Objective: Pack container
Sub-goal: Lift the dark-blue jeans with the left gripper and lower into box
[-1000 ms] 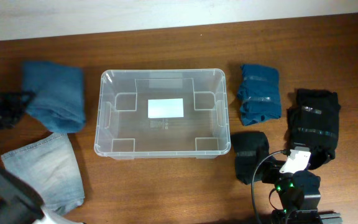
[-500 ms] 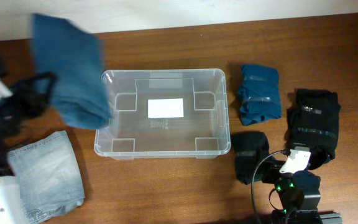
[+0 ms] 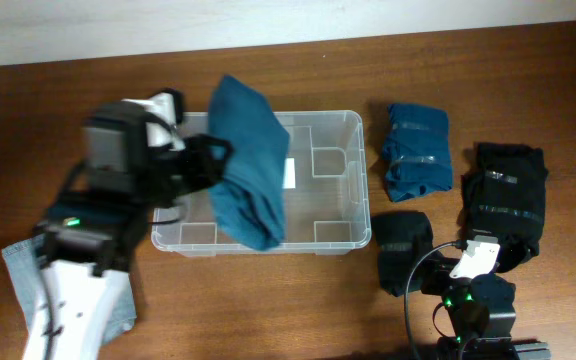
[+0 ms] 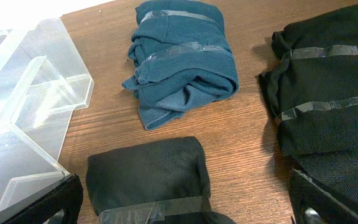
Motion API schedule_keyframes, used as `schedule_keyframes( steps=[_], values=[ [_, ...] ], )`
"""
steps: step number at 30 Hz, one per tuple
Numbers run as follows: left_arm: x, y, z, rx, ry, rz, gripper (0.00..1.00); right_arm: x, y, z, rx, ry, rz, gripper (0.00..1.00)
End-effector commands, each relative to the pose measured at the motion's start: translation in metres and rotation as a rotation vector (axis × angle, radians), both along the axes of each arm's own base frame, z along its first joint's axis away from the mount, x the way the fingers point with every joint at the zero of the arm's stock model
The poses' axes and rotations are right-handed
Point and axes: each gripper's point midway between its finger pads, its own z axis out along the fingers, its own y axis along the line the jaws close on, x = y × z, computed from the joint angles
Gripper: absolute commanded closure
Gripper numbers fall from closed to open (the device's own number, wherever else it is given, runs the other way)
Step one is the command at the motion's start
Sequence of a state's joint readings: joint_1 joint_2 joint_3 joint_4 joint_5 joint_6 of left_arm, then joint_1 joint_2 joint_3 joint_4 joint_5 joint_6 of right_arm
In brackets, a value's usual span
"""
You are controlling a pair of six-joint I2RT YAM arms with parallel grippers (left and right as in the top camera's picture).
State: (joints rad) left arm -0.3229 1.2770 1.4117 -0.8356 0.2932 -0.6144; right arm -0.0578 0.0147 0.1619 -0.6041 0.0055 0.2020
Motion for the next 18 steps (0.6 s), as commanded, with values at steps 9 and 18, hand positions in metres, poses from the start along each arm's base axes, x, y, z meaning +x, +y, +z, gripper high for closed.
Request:
schedule_keyframes(
  steps=[9, 18],
  values=[
    [0.034, -0.083, -0.028, 0.058, -0.105, 0.086, 0.99, 0.0, 0.001, -0.001, -0.004, -0.003, 0.006, 0.02],
    [0.058, -0.11, -0.083, 0.096, -0.033, 0.083, 0.99, 0.0, 0.001, -0.001, -0.004, -0.003, 0.006, 0.02]
  ],
)
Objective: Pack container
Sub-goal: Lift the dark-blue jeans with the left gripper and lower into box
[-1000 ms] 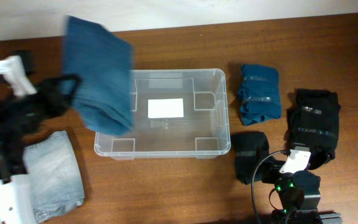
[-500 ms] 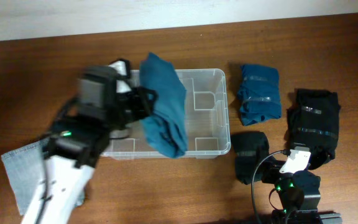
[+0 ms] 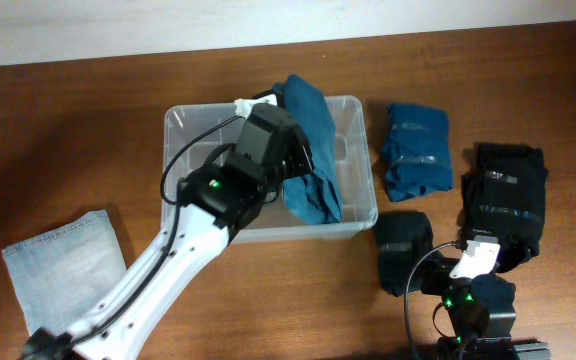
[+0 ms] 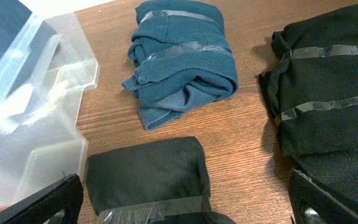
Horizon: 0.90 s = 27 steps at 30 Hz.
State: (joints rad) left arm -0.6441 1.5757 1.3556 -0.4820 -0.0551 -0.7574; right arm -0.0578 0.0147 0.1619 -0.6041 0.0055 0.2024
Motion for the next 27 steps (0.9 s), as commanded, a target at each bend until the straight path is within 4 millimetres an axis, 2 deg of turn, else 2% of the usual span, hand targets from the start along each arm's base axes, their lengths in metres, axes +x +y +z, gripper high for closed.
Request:
schedule_keyframes(
  steps=[1, 8, 14, 21, 27],
  values=[
    [0.01, -0.005, -0.01, -0.017, 0.021, 0.047, 0.99, 0.0, 0.001, -0.001, -0.004, -0.003, 0.006, 0.02],
    [0.003, -0.028, -0.043, 0.013, 0.084, 0.007, 0.99, 0.0, 0.001, -0.001, -0.004, -0.003, 0.006, 0.02],
    [-0.006, -0.042, -0.044, -0.023, 0.105, 0.018, 0.99, 0.0, 0.001, -0.001, -0.004, -0.003, 0.006, 0.02],
    [0.0, -0.037, -0.044, -0.052, 0.108, 0.122, 0.99, 0.0, 0.001, -0.001, -0.005, -0.003, 0.006, 0.01],
    [-0.005, -0.051, -0.068, -0.027, 0.145, 0.093, 0.99, 0.0, 0.001, -0.001, -0.004, -0.003, 0.006, 0.02]
  ],
)
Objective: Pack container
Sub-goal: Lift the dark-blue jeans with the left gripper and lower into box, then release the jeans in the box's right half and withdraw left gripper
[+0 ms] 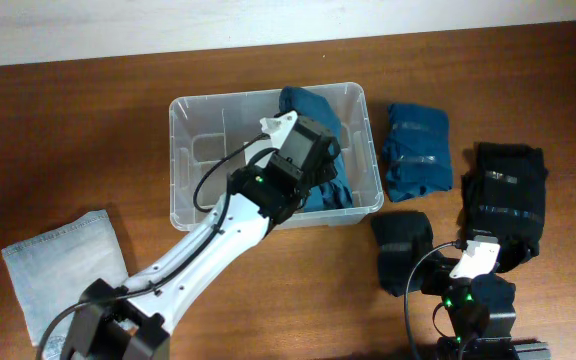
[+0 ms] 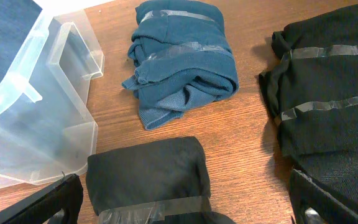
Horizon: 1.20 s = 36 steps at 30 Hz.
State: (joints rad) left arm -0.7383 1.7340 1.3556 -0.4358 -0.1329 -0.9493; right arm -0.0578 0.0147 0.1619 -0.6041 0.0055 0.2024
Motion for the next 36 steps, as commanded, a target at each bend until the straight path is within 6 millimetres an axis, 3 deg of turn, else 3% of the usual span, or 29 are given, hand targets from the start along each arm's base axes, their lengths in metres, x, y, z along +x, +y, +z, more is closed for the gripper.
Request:
schedule_keyframes(
  steps=[1, 8, 12, 14, 16, 18, 21, 30, 36],
  values=[
    [-0.002, -0.015, -0.007, -0.02, 0.02, -0.002, 0.99, 0.0, 0.001, -0.001, -0.004, -0.003, 0.006, 0.02],
    [-0.012, -0.007, -0.021, 0.04, 0.07, -0.016, 0.99, 0.0, 0.001, -0.001, -0.004, -0.003, 0.006, 0.02],
    [-0.016, 0.019, -0.023, 0.085, 0.121, 0.019, 0.96, 0.0, 0.001, -0.001, -0.005, -0.003, 0.006, 0.02],
    [-0.018, 0.034, -0.022, 0.107, 0.146, 0.041, 0.8, 0.0, 0.001, -0.001, -0.005, -0.003, 0.006, 0.02],
    [-0.018, 0.054, -0.019, 0.152, 0.158, 0.043, 0.3, 0.0, 0.001, -0.001, -0.004, -0.003, 0.006, 0.02],
    [-0.02, 0.07, -0.019, 0.187, 0.174, 0.061, 0.17, 0.0, 0.001, -0.001, -0.004, -0.003, 0.006, 0.02],
    [-0.019, 0.103, -0.017, 0.255, 0.192, 0.118, 0.05, 0.0, 0.001, -0.001, -0.004, -0.003, 0.006, 0.02],
    [-0.009, 0.23, 0.02, 0.385, 0.182, 0.201, 0.04, 0.0, 0.001, -0.001, -0.004, -0.003, 0.006, 0.02],
    [-0.033, 0.333, 0.045, 0.397, 0.225, 0.416, 0.02, 0.0, 0.001, -0.001, -0.004, -0.003, 0.006, 0.02]
  ],
)
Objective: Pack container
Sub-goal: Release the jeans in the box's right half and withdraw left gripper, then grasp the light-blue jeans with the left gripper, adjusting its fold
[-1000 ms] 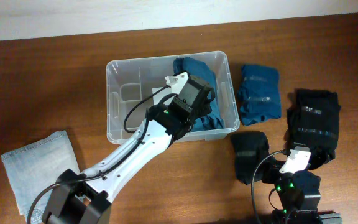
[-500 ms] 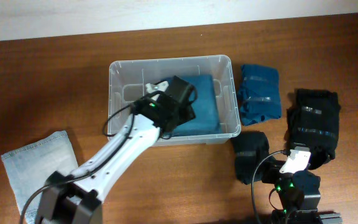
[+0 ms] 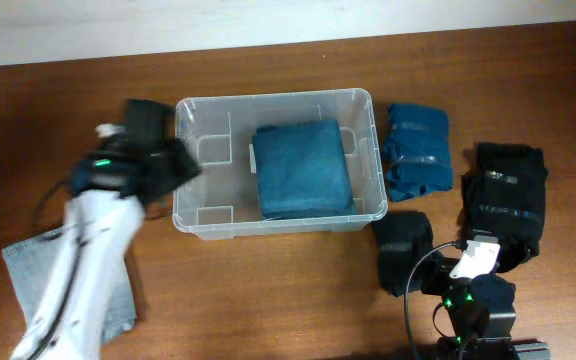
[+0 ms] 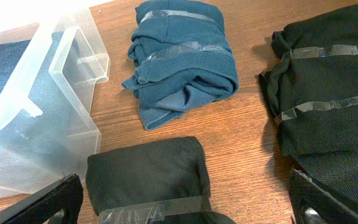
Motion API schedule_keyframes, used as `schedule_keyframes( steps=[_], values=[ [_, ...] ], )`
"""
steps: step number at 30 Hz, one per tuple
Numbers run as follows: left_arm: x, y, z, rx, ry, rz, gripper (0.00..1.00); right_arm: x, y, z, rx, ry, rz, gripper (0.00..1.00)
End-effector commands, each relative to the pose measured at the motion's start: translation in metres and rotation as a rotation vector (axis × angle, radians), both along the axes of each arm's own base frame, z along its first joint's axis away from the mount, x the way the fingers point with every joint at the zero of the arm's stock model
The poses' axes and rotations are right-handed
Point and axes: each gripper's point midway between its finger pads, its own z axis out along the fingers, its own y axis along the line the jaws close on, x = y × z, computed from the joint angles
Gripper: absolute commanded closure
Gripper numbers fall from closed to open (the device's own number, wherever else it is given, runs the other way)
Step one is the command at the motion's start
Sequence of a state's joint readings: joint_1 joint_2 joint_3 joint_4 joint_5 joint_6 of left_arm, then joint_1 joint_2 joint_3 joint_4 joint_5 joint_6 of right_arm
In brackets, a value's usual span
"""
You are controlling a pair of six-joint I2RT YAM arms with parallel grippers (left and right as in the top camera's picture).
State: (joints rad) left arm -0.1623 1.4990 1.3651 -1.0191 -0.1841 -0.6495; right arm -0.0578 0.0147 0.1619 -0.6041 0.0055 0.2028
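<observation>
The clear plastic container (image 3: 200,212) stands at mid table with a folded teal garment (image 3: 303,170) lying flat inside it. My left gripper (image 3: 173,162) is just left of the container with nothing in it; blur hides its jaws. At the lower right, my right gripper (image 4: 186,204) is open, its fingers wide apart above a small black taped bundle (image 4: 145,174). A teal taped bundle (image 4: 182,59) lies on the table right of the container. A larger black bundle (image 4: 328,87) lies further right.
A light denim cloth (image 3: 18,268) lies at the lower left, partly under my left arm. The container's near corner (image 4: 73,93) shows in the right wrist view, close to the small black bundle (image 3: 403,250). The table's far edge meets a white wall.
The left gripper has let go of the teal garment, which now lies flat in the container. The left arm has moved from inside the container to its left side. The right arm has not moved.
The left gripper held the teal garment hanging over the container's left part. Then it was over the right part, and the container had shifted right. Then the gripper pressed the garment down inside. Now the garment rests there and the arm is outside.
</observation>
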Motion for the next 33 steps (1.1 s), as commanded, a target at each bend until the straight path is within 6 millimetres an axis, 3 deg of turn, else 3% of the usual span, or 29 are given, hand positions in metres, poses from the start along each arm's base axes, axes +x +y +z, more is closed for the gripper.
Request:
schedule_keyframes(
  steps=[1, 3, 5, 6, 16, 21, 22, 27, 33],
  values=[
    [-0.021, 0.07, 0.026, 0.064, -0.021, 0.095, 0.01, 0.0, 0.001, -0.001, -0.005, -0.003, 0.006, 0.02],
    [-0.038, 0.101, 0.026, 0.07, 0.02, 0.165, 0.01, 0.0, 0.001, -0.001, -0.005, -0.003, 0.006, 0.02],
    [-0.08, 0.138, 0.012, 0.035, 0.159, 0.31, 0.01, 0.0, 0.001, -0.001, -0.005, -0.003, 0.006, 0.02],
    [-0.09, 0.148, 0.009, 0.031, 0.185, 0.349, 0.01, 0.0, 0.001, -0.001, -0.005, -0.003, 0.006, 0.02],
    [-0.149, 0.231, -0.032, -0.075, 0.204, 0.717, 0.0, 0.0, 0.001, -0.001, -0.005, -0.003, 0.006, 0.02],
    [-0.145, 0.253, -0.066, -0.153, 0.168, 0.635, 0.01, 0.0, 0.001, -0.001, -0.005, -0.003, 0.006, 0.02],
    [-0.142, 0.257, -0.076, -0.192, 0.163, 0.588, 0.05, 0.0, 0.001, -0.001, -0.005, -0.003, 0.006, 0.02],
    [-0.135, 0.267, -0.102, -0.31, 0.109, 0.452, 0.06, 0.0, 0.001, -0.001, -0.005, -0.003, 0.006, 0.02],
    [-0.128, 0.257, -0.131, -0.485, 0.052, 0.29, 0.06, 0.0, 0.001, -0.001, -0.005, -0.003, 0.006, 0.02]
  ],
)
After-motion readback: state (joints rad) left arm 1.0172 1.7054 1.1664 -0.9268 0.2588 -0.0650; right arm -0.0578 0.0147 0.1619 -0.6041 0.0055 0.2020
